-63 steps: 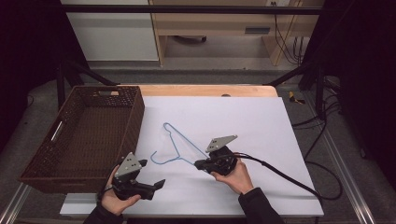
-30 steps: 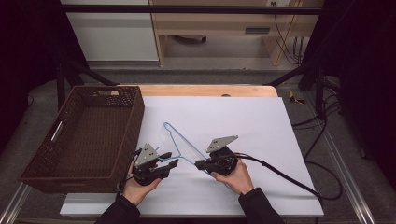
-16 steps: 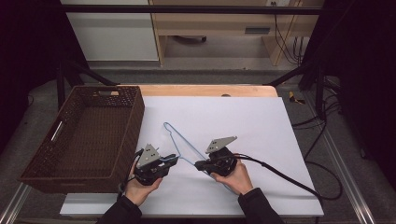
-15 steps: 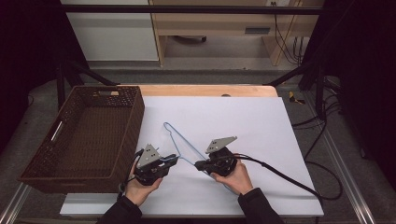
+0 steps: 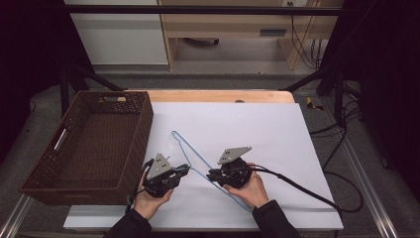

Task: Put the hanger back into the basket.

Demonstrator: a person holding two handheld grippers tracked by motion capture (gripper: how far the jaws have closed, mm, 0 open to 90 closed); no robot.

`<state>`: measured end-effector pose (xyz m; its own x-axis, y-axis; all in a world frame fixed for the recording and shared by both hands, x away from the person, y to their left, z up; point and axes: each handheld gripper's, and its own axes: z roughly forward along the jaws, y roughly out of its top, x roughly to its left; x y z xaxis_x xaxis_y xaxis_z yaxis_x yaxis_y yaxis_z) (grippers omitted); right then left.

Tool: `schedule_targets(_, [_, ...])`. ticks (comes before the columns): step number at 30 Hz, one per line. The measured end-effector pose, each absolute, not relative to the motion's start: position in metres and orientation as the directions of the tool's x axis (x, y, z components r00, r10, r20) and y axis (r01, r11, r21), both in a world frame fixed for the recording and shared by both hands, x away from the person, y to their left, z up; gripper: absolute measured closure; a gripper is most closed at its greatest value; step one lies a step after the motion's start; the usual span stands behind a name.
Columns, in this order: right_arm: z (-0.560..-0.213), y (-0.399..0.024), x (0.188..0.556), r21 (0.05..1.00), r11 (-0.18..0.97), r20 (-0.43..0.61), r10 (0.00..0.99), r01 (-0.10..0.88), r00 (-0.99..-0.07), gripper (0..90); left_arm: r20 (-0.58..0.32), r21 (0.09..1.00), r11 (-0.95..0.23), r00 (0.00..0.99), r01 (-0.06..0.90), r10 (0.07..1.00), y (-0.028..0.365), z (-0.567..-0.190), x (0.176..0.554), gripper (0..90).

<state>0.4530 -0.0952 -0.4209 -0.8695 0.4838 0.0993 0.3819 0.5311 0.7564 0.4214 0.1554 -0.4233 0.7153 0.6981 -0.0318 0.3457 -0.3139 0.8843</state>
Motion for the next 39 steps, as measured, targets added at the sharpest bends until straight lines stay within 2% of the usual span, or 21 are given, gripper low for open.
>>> schedule_targets(1, [-0.421, -0.095, 0.453, 0.756, 0.531, 0.099, 0.484, 0.382, -0.870, 77.7, -0.030, 0.884, -0.314, 0.715, 0.345, 0.698, 0.155, -0.423, 0.421, 84.4])
schedule_targets(2, [-0.417, -0.096, 0.451, 0.769, 0.525, 0.069, 0.499, 0.365, -0.864, 68.6, -0.028, 0.884, -0.316, 0.714, 0.344, 0.700, 0.155, -0.423, 0.421, 84.4])
schedule_targets(3, [-0.417, -0.096, 0.451, 0.769, 0.525, 0.069, 0.499, 0.365, -0.864, 68.6, -0.026, 0.884, -0.317, 0.713, 0.344, 0.700, 0.155, -0.423, 0.421, 84.4])
schedule_targets(5, [-0.413, -0.096, 0.449, 0.771, 0.525, 0.058, 0.507, 0.361, -0.860, 57.7, -0.025, 0.884, -0.318, 0.712, 0.343, 0.701, 0.154, -0.423, 0.421, 84.4])
schedule_targets(6, [-0.412, -0.095, 0.448, 0.777, 0.519, 0.044, 0.519, 0.355, -0.854, 55.2, -0.024, 0.884, -0.319, 0.712, 0.343, 0.701, 0.154, -0.423, 0.421, 84.4])
schedule_targets(10, [-0.411, -0.088, 0.445, 0.756, 0.535, 0.040, 0.536, 0.376, -0.843, 48.6, -0.022, 0.883, -0.321, 0.712, 0.344, 0.702, 0.153, -0.422, 0.420, 84.4])
schedule_targets(14, [-0.418, -0.076, 0.442, 0.732, 0.574, 0.002, 0.537, 0.367, -0.844, 47.2, -0.021, 0.883, -0.322, 0.713, 0.342, 0.701, 0.153, -0.422, 0.420, 84.4])
schedule_targets(20, [-0.427, -0.068, 0.442, 0.702, 0.607, -0.025, 0.544, 0.373, -0.839, 65.8, -0.021, 0.882, -0.323, 0.713, 0.344, 0.700, 0.152, -0.422, 0.420, 84.4])
schedule_targets(26, [-0.431, -0.064, 0.443, 0.697, 0.611, -0.025, 0.542, 0.374, -0.840, 77.4, -0.021, 0.882, -0.324, 0.716, 0.342, 0.698, 0.151, -0.422, 0.419, 84.3])
schedule_targets(28, [-0.432, -0.063, 0.442, 0.702, 0.606, -0.021, 0.542, 0.373, -0.840, 85.0, -0.020, 0.882, -0.325, 0.716, 0.341, 0.698, 0.151, -0.422, 0.419, 84.3])
schedule_targets(32, [-0.432, -0.063, 0.442, 0.702, 0.598, -0.008, 0.550, 0.387, -0.835, 86.9, -0.017, 0.884, -0.327, 0.721, 0.335, 0.693, 0.151, -0.423, 0.418, 83.8])
schedule_targets(35, [-0.431, -0.063, 0.441, 0.705, 0.592, -0.013, 0.561, 0.390, -0.828, 87.3, -0.015, 0.888, -0.328, 0.733, 0.323, 0.680, 0.151, -0.422, 0.418, 78.2])
schedule_targets(39, [-0.427, -0.068, 0.442, 0.709, 0.587, -0.032, 0.580, 0.390, -0.814, 87.5, -0.005, 0.890, -0.338, 0.749, 0.306, 0.663, 0.153, -0.420, 0.415, 60.4])
